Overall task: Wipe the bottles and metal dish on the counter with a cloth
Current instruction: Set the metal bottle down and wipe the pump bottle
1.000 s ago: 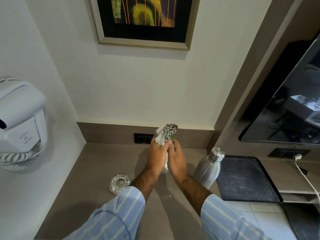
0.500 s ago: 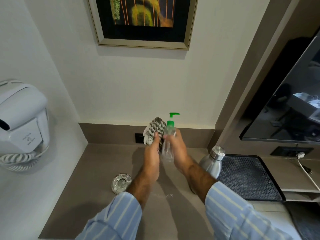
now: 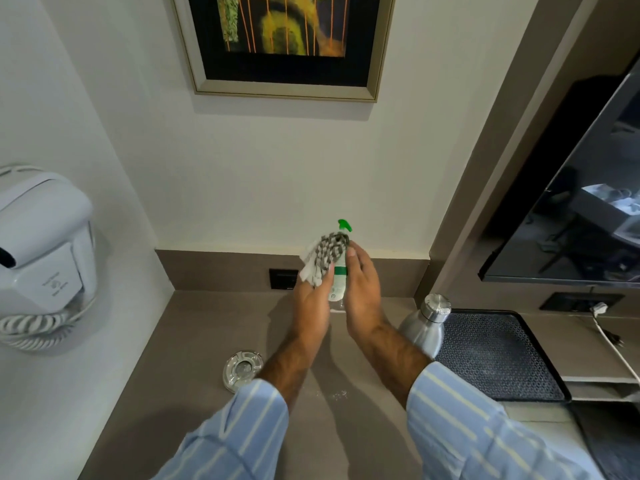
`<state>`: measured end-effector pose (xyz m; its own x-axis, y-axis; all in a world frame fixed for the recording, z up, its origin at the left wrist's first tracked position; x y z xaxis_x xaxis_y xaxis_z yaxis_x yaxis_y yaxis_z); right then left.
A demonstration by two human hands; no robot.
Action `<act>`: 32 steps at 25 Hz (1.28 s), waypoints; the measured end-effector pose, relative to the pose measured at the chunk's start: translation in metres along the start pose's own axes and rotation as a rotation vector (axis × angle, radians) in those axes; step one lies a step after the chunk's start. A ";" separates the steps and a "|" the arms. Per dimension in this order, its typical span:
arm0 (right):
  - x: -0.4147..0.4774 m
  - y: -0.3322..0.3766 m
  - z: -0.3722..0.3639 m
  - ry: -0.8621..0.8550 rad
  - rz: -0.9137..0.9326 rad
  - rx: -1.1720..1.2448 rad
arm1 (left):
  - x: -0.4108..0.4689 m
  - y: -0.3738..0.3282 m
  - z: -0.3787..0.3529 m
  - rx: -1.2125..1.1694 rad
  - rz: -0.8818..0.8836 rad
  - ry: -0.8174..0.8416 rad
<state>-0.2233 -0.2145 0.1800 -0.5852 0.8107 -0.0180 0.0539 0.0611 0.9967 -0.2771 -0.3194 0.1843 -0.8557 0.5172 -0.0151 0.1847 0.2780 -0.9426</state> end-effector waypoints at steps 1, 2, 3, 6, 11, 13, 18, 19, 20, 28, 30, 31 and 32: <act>0.002 0.001 0.009 -0.061 -0.003 -0.036 | -0.004 0.003 0.004 -0.009 0.000 -0.001; 0.000 0.000 0.015 -0.100 0.013 -0.111 | -0.003 0.004 0.006 -0.022 0.027 -0.030; -0.004 0.001 0.017 -0.105 0.050 -0.196 | 0.004 0.005 0.007 -0.069 0.085 -0.074; -0.014 0.002 0.003 -0.018 0.116 -0.353 | 0.024 0.002 0.000 -0.191 0.248 -0.125; -0.015 -0.009 -0.037 0.510 -0.225 -0.198 | 0.036 0.013 0.008 -0.280 0.336 -0.151; -0.012 -0.006 -0.034 0.605 -0.256 -0.194 | 0.041 0.015 0.012 -0.305 0.336 -0.097; -0.002 -0.016 -0.025 0.518 -0.237 -0.278 | 0.046 0.035 0.031 -0.143 0.284 -0.055; -0.006 -0.024 -0.027 0.529 -0.223 -0.320 | 0.049 0.040 0.036 -0.103 0.299 -0.065; -0.012 -0.032 -0.031 0.559 -0.216 -0.352 | 0.051 0.044 0.039 -0.071 0.329 -0.066; -0.005 -0.084 0.009 0.294 -0.238 -0.502 | 0.039 0.067 0.094 0.801 0.035 -0.101; -0.004 -0.106 0.028 0.227 -0.306 -0.563 | 0.016 0.101 0.100 1.223 -0.115 0.000; -0.004 -0.116 0.037 0.198 -0.336 -0.591 | 0.005 0.123 0.103 1.353 -0.080 0.035; -0.003 -0.125 0.044 0.175 -0.355 -0.622 | -0.004 0.147 0.106 1.465 -0.013 0.064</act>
<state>-0.1921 -0.1990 0.0515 -0.6051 0.6959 -0.3867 -0.6012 -0.0810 0.7950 -0.2976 -0.3660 0.0109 -0.8236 0.5665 -0.0267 -0.5017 -0.7497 -0.4317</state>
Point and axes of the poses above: each hand's wrist, its own x-axis towards the middle knuckle, its own z-axis out of the back of the hand, y = z × x, the point moved 9 cm from there along x, towards the middle knuckle, and after that the axes turned 8 degrees about -x, right-handed, at the moved point
